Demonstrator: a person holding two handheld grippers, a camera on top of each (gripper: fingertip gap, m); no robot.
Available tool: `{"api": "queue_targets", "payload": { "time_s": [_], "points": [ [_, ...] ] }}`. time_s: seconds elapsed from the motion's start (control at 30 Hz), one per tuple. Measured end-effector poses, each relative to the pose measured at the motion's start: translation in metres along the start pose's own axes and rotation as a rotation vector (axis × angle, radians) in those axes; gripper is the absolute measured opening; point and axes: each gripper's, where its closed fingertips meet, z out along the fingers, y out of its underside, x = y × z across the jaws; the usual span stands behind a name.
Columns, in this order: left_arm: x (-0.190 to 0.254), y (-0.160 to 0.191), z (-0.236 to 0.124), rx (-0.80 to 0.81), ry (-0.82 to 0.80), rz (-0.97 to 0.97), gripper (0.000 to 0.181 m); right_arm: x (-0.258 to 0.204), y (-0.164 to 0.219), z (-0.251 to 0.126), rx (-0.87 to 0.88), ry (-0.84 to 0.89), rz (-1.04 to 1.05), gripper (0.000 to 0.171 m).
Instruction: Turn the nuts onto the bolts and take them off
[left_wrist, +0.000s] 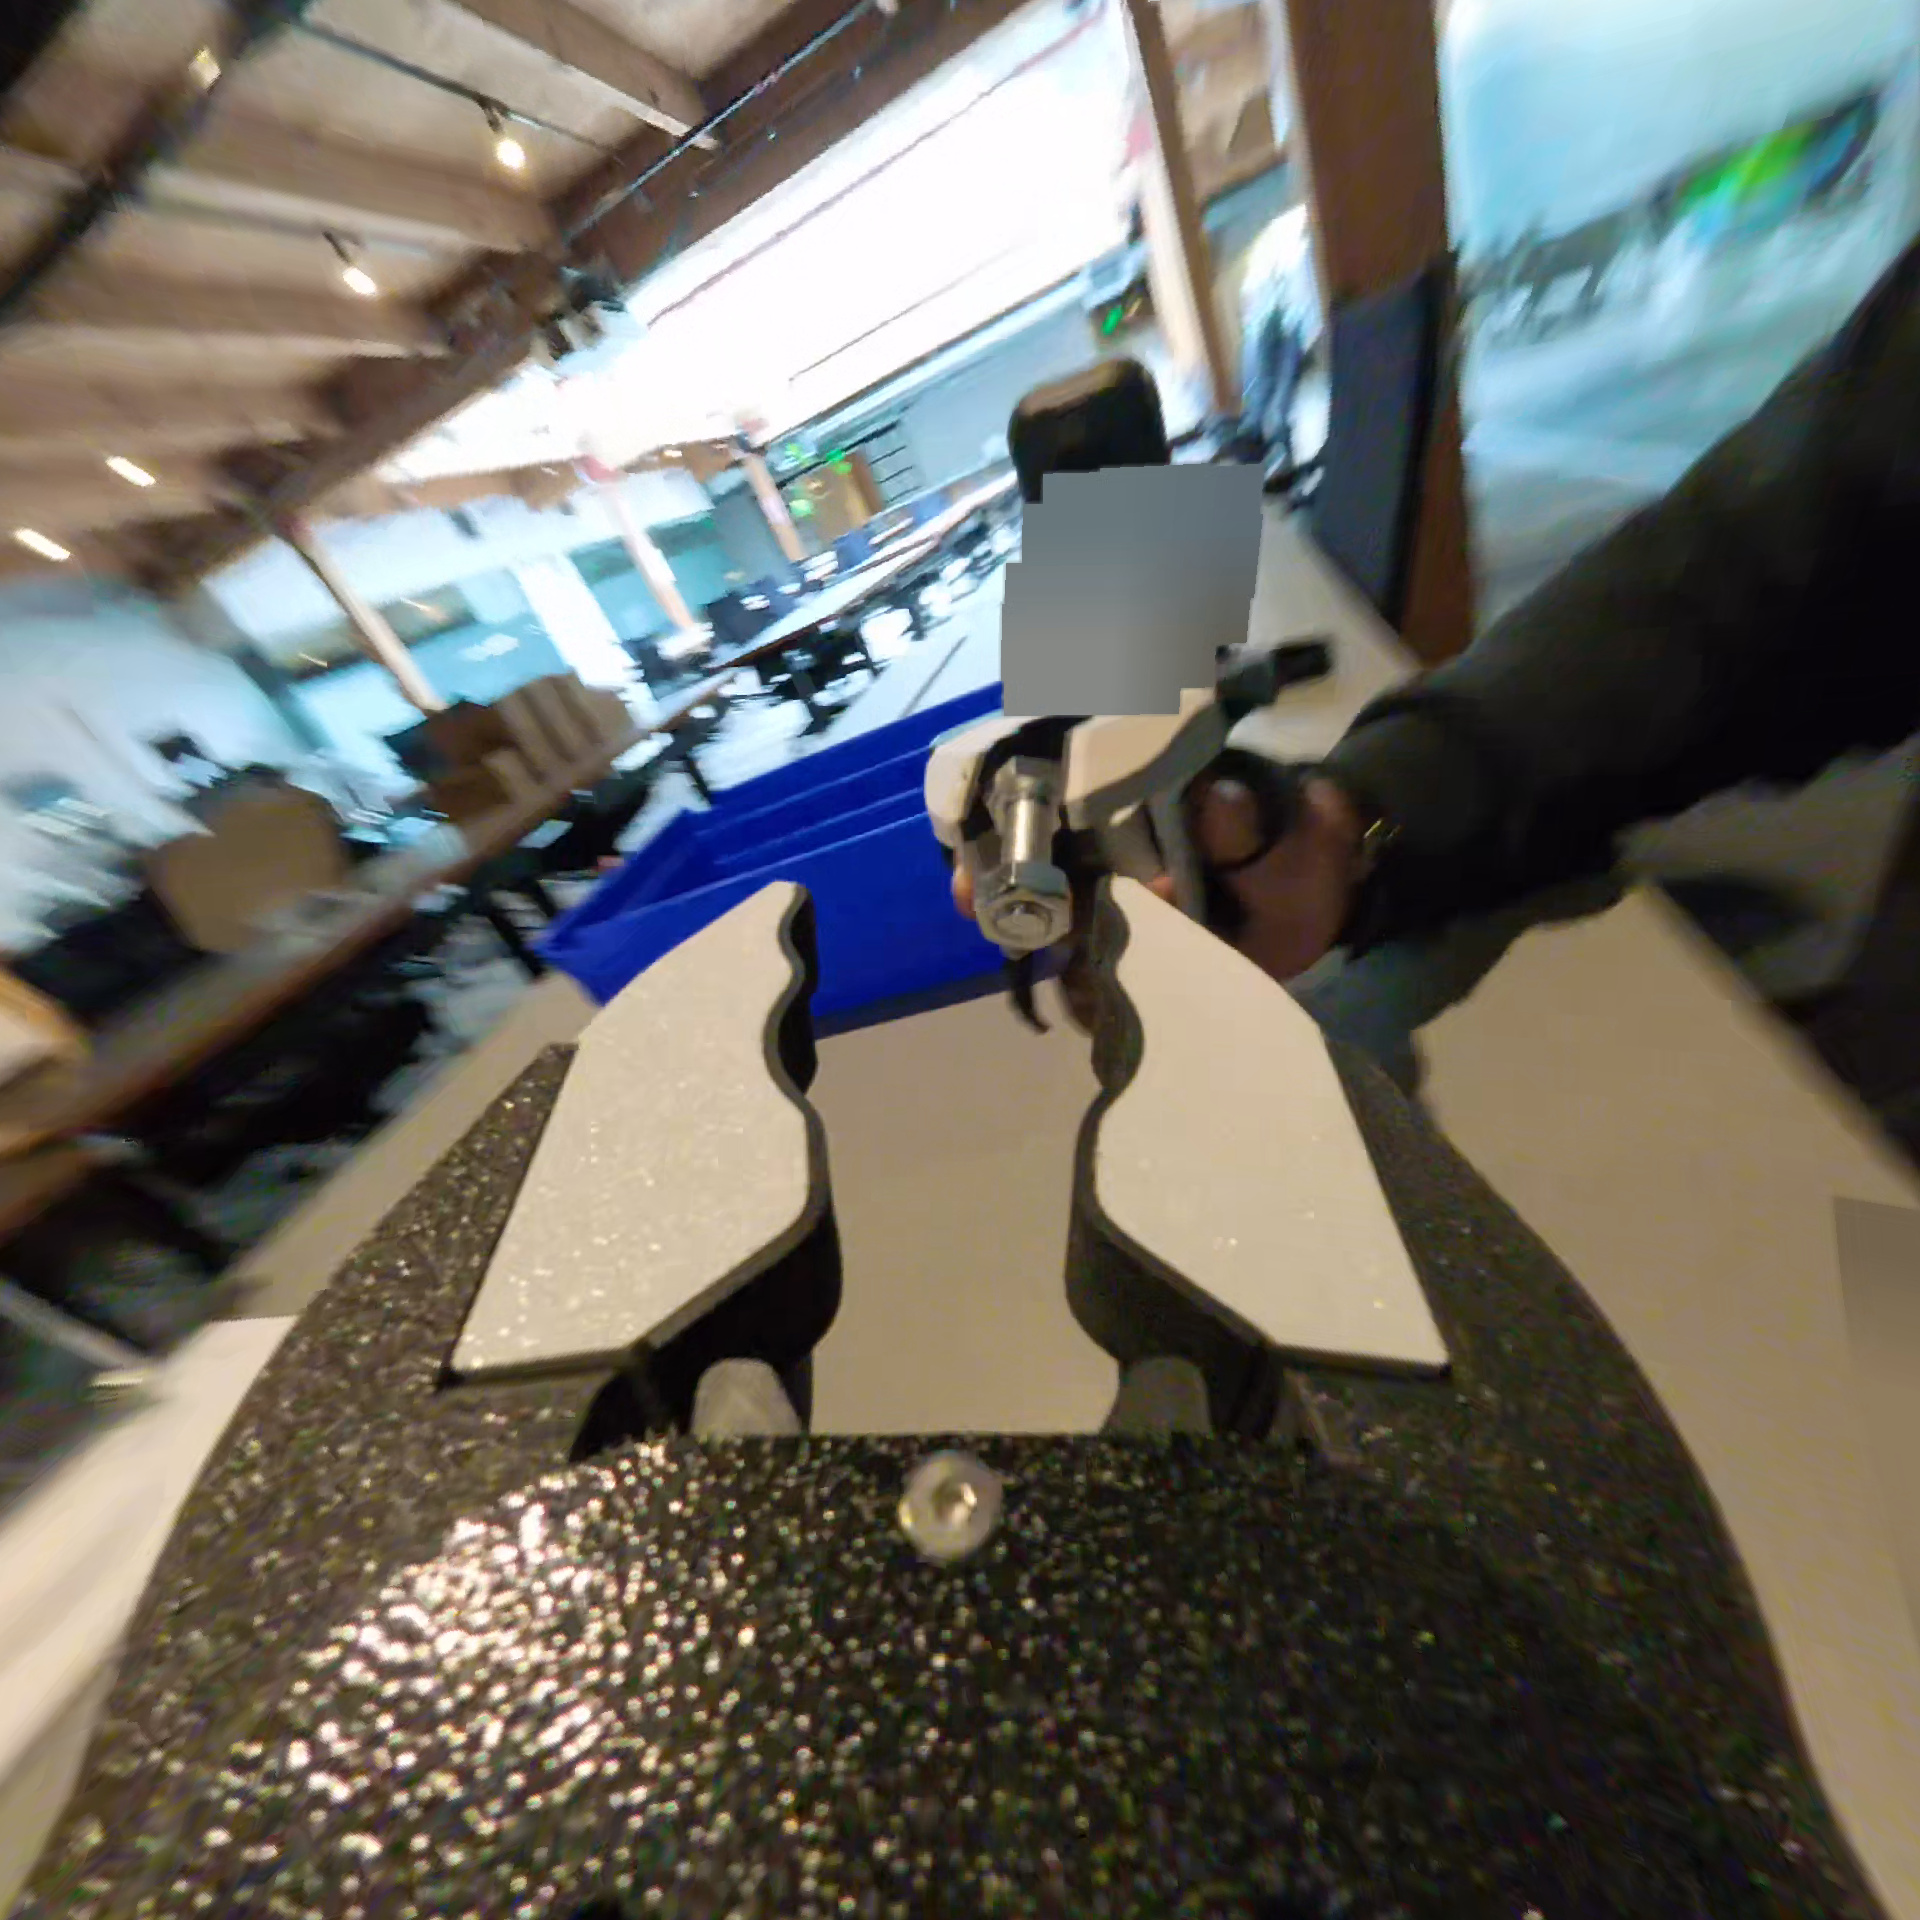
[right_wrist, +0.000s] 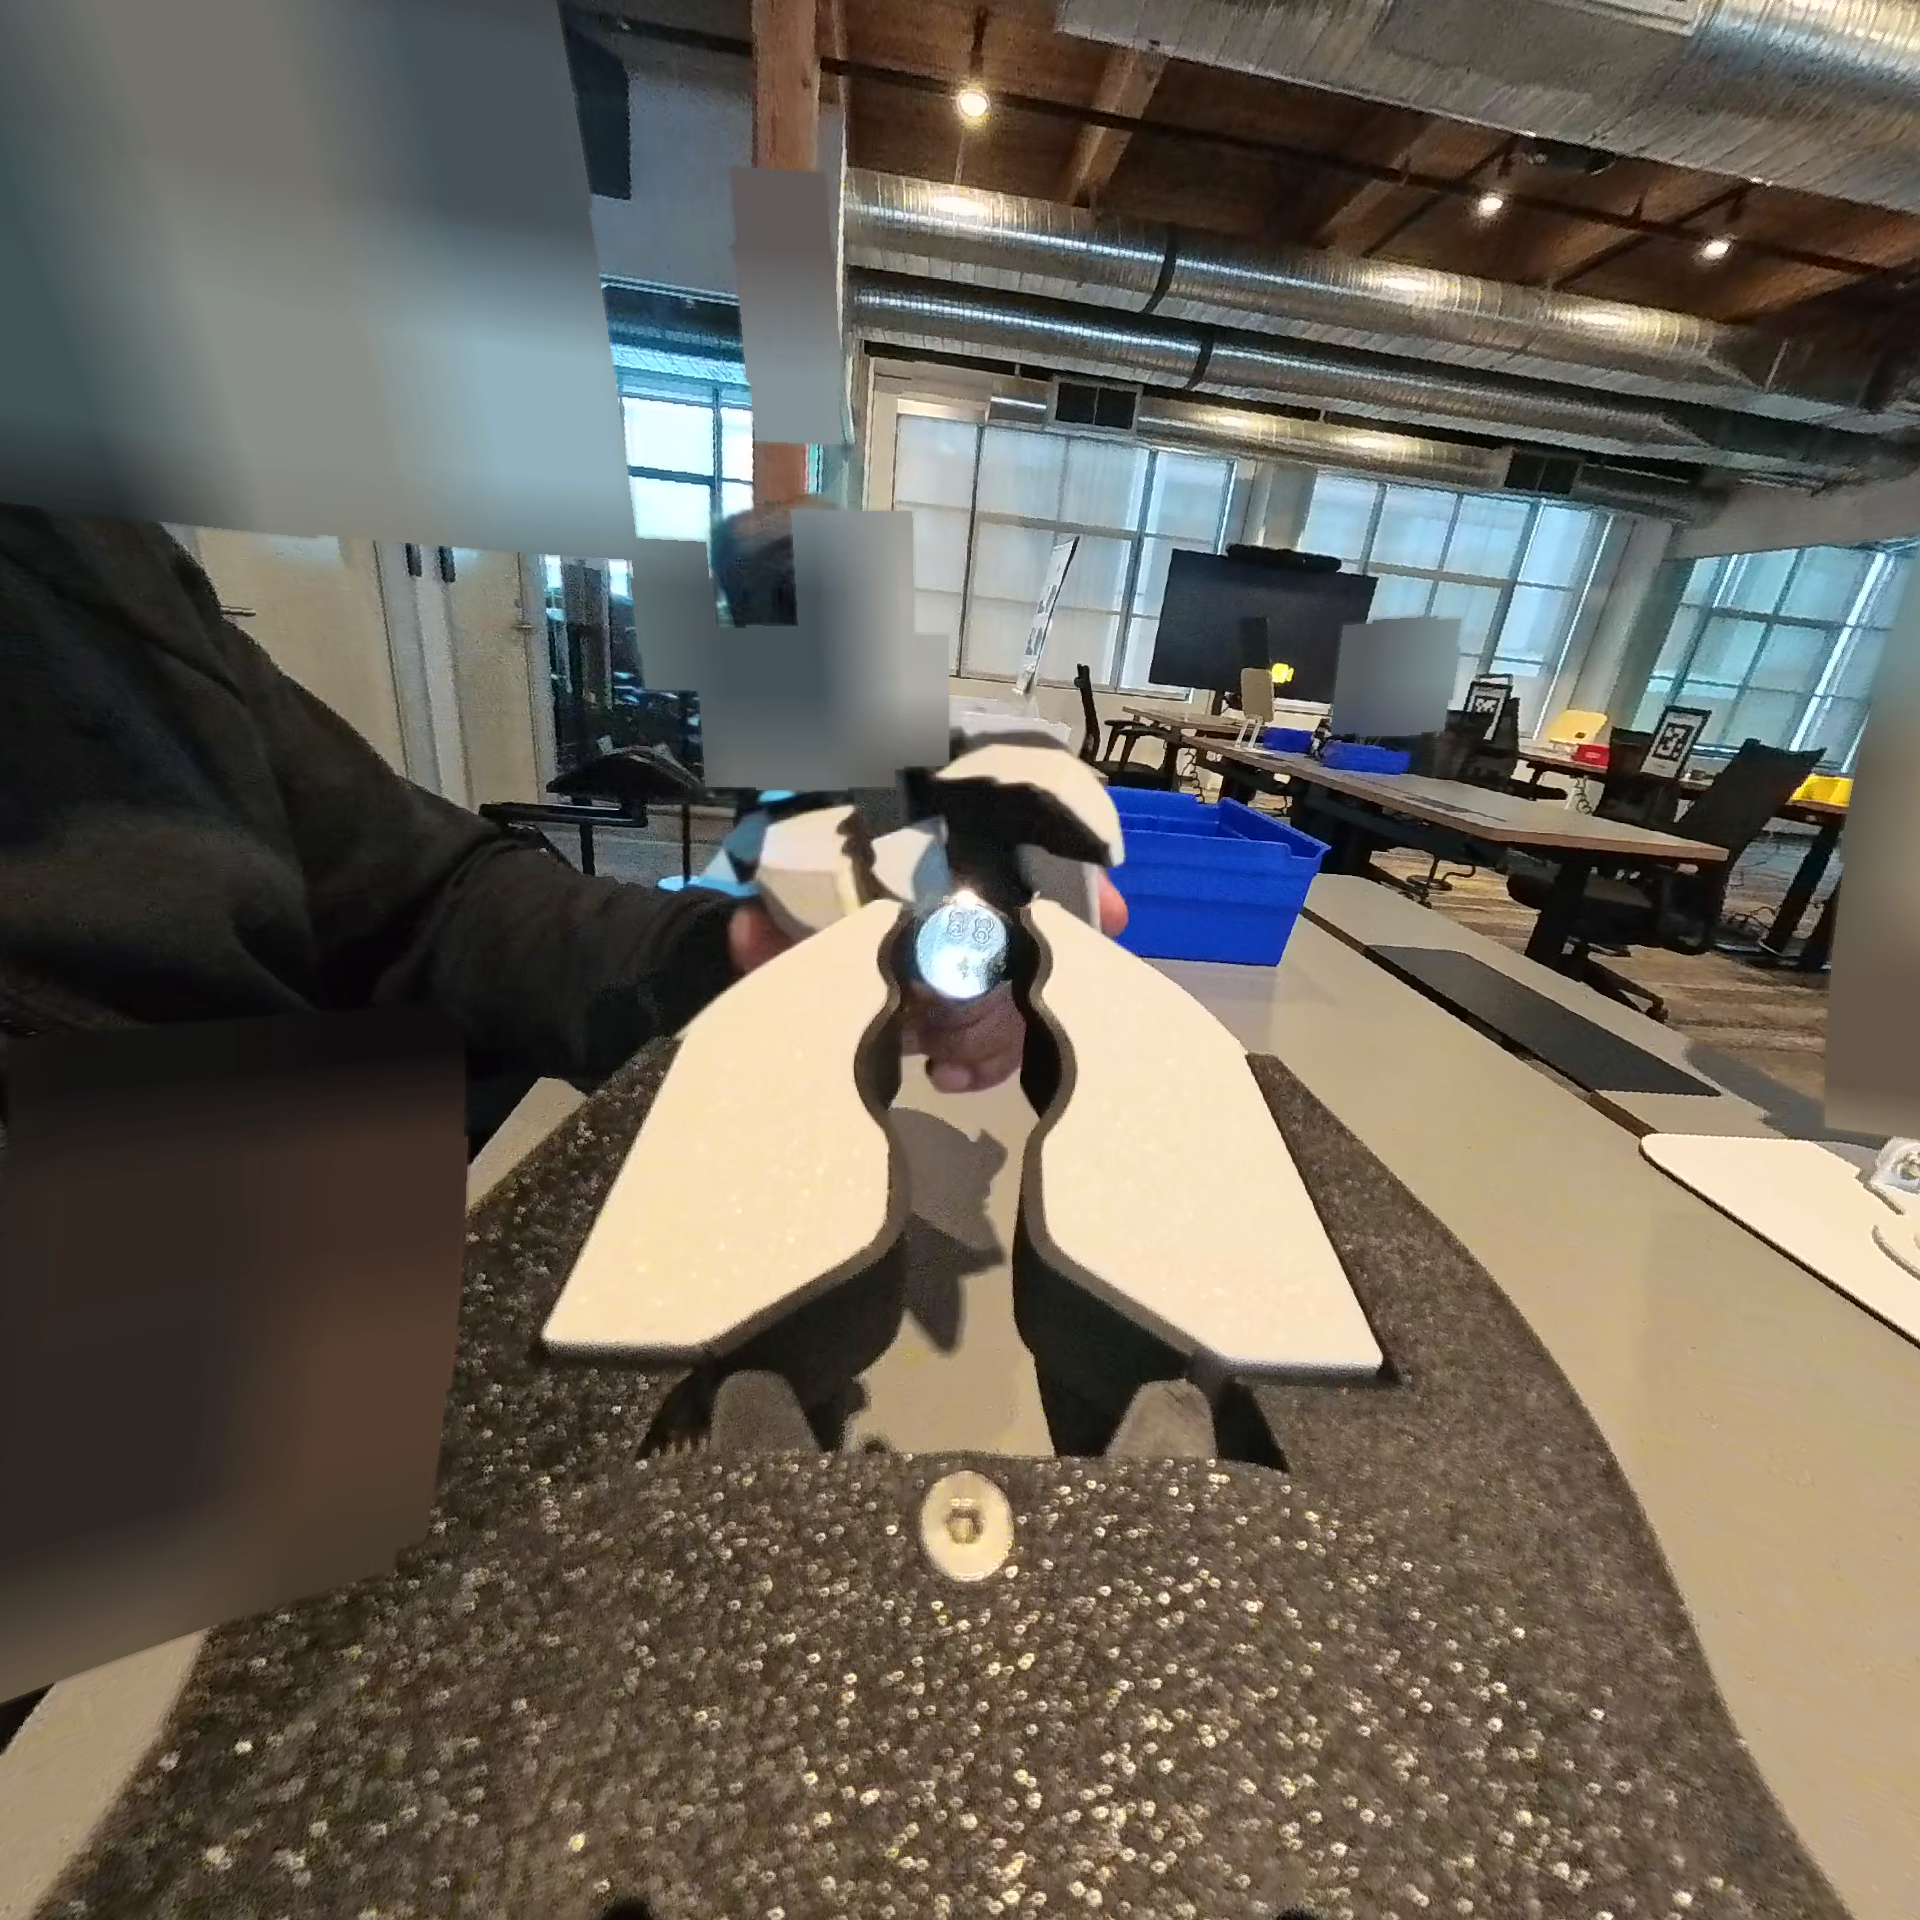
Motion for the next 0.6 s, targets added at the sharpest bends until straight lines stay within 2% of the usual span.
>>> {"api": "queue_targets", "payload": {
  "time_s": [0.13,0.2,0.27,0.3,0.4,0.53,0.57,0.6],
  "points": [
    [0.006,-0.002,0.002,0.075,0.145,-0.31,0.047,0.0,0.001,0.0,-0.001,-0.004,0.004,0.018],
    [0.012,0.002,0.005,0.061,0.198,-0.376,0.041,-0.001,0.002,0.001,-0.003,-0.005,0.006,0.018],
    [0.018,0.003,0.006,0.056,0.241,-0.386,0.02,-0.002,0.003,0.001,-0.006,-0.011,0.006,0.018],
    [0.017,0.003,0.006,0.052,0.228,-0.367,0.017,-0.002,0.003,0.001,-0.006,-0.013,0.005,0.018],
    [0.015,0.004,0.005,0.004,0.119,-0.113,0.017,-0.002,0.003,0.002,-0.01,-0.008,0.004,0.018],
    [0.009,0.009,0.005,-0.183,-0.174,0.67,0.017,-0.001,0.004,0.002,-0.01,-0.004,0.01,0.018],
    [0.008,0.009,0.006,-0.208,-0.225,0.8,0.018,-0.001,0.004,0.002,-0.007,-0.002,0.012,0.018],
    [0.009,0.007,0.006,-0.202,-0.236,0.837,0.019,0.0,0.003,0.001,-0.001,-0.005,0.018,0.018]
  ]
}}
